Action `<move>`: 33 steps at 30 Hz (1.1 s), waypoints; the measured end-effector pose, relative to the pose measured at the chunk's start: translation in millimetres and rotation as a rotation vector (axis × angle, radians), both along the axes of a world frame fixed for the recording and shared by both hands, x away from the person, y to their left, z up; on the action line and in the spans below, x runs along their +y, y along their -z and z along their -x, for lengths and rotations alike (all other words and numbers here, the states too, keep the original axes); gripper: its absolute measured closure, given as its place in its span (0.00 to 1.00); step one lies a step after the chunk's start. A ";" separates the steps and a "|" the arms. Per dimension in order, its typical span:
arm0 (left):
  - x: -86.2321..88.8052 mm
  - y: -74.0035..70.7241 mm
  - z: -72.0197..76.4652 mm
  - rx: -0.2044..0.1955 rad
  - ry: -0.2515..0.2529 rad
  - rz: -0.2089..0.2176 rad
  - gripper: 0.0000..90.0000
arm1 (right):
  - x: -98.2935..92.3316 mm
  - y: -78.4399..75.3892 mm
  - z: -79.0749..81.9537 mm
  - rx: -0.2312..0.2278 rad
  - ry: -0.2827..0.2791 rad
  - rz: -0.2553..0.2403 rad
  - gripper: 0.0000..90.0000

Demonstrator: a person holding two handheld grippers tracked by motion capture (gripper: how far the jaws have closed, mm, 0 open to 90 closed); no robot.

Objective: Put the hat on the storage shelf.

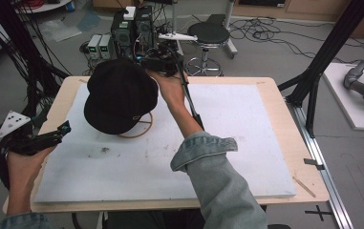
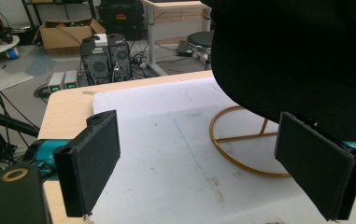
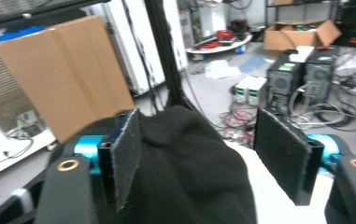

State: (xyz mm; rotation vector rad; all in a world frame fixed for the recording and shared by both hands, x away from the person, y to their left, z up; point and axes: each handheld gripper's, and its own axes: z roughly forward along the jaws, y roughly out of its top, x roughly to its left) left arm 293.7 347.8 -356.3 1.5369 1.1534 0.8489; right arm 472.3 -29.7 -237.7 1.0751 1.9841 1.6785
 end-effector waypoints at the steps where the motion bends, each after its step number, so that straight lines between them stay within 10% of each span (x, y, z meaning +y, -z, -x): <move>1: -0.1 0.1 -0.2 0.001 0.001 -0.003 0.16 | -11.4 -1.9 0.2 0.002 0.019 0.006 0.34; 33: -12.2 5.3 -15.0 0.023 0.024 -0.012 0.16 | -208.5 -1.9 54.4 -0.050 0.337 0.018 0.14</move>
